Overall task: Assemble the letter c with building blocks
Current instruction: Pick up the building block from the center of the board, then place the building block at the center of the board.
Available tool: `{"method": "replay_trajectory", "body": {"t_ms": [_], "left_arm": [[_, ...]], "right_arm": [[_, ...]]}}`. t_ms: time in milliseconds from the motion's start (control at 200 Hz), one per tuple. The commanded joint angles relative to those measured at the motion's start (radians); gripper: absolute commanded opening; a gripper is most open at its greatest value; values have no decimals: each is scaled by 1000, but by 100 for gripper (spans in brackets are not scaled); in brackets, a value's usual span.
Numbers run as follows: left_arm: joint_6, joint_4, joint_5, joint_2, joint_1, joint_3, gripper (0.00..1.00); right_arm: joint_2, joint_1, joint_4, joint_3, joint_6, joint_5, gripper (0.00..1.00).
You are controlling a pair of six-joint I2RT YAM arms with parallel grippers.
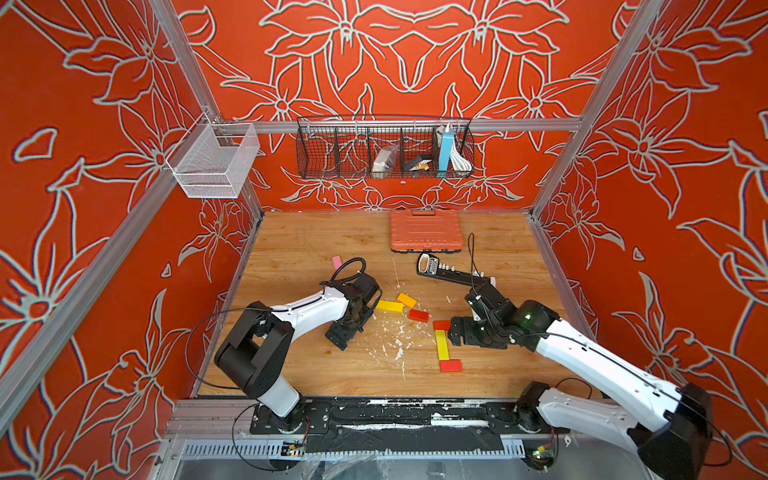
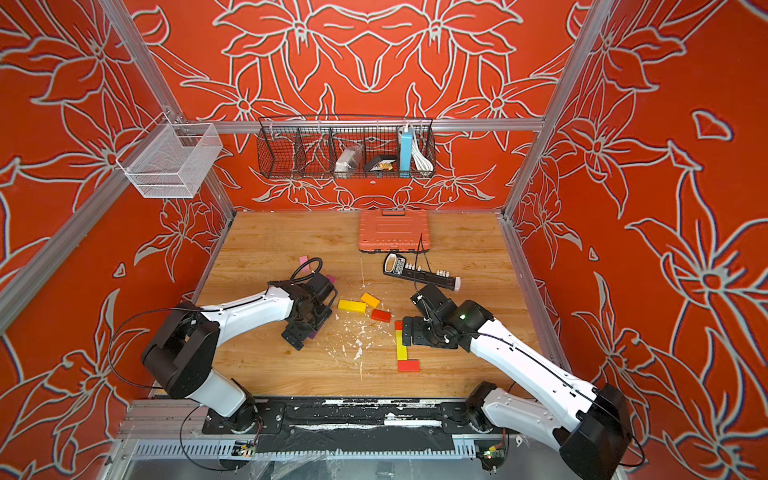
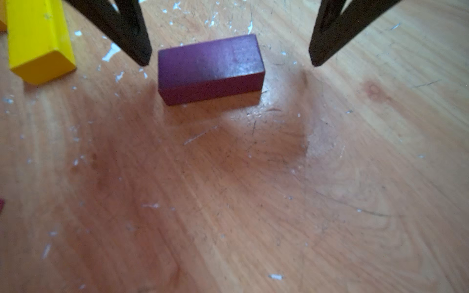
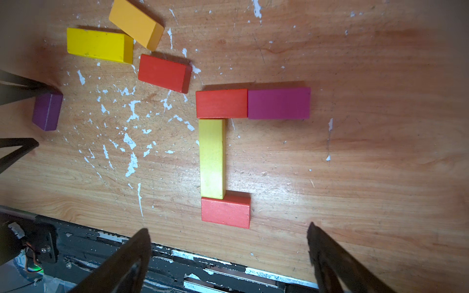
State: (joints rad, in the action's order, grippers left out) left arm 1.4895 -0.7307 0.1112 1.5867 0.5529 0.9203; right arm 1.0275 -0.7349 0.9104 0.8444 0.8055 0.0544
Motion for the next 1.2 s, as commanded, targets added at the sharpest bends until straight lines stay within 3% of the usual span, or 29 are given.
{"method": "replay_trajectory", "body": {"t_ms": [0,270,515,611,786,1001,1196], "left_arm": [[16,-16,12,27,5,14,95],[6,6,13,50,14,14,83],[-19,36,30,30,16,-13,63],[-59,45,44,10,18,-22,55],[-227,20,88,-54,47,21,54],[-420,-3,76,-95,148,161,54],[-462,-1,22,-9,285,334,54]], "right_arm": [[-27,11,32,-4,-14,-5,98],[-43,28,41,-7,-17,-1,98],[-52,38,47,0,-9,5,98],[-61,38,47,1,0,11,98],[-95,67,51,-4,14,25,98],[-145,298,89,-1,-5,93,98],[-167,605,104,-17,-55,237,98]]}}
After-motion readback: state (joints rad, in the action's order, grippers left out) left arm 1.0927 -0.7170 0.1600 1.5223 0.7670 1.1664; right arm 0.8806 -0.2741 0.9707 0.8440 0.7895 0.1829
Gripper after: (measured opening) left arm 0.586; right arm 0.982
